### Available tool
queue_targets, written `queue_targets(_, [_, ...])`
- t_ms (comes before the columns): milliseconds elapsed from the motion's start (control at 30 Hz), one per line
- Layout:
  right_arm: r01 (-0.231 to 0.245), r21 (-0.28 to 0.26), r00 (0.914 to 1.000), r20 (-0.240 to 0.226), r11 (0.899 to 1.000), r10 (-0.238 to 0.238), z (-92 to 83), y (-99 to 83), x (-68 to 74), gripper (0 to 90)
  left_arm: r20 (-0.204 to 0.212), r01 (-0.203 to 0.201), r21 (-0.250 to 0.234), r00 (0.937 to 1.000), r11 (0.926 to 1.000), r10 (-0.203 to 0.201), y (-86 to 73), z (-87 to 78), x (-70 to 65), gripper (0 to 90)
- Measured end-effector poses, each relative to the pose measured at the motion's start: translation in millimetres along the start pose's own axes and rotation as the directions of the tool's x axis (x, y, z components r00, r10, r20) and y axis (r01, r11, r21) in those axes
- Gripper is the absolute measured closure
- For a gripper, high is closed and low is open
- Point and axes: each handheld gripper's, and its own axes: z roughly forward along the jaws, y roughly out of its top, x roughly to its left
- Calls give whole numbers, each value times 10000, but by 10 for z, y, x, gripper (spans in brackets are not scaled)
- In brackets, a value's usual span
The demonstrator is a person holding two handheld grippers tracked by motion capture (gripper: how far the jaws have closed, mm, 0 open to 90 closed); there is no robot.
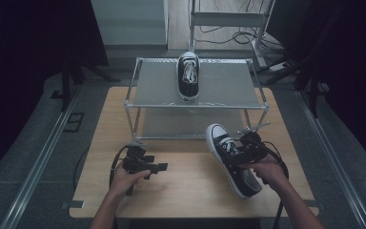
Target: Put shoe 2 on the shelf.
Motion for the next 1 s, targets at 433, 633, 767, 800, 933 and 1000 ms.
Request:
queue_targets(433, [199, -432, 9997, -124, 9989, -204, -175, 196, 111, 136, 26, 62, -25, 10000, 10000, -62, -2, -3, 8, 223])
queue_targets(633, [278, -655, 9993, -233, 9975, -293, -258, 318, 178, 136, 39, 40, -26, 10000, 10000, -40, -1, -4, 10, 223])
queue_targets(767, [330, -769, 9991, -228, 9965, -348, -296, 377, 206, 136, 65, 87, -45, 9999, 10000, -87, -2, -9, 13, 223])
queue_targets(800, [335, -807, 9991, -248, 9962, -356, -311, 397, 215, 136, 82, 95, -43, 9999, 9999, -94, -2, -12, 16, 223])
queue_targets(933, [309, -971, 9990, -301, 9948, -339, -376, 476, 243, 136, 100, 123, -67, 9999, 9999, -123, -3, -16, 20, 223])
queue_targets(1000, [338, -1030, 9989, -287, 9941, -369, -406, 512, 252, 136, 107, 95, -68, 9999, 9999, -94, -2, -18, 23, 223])
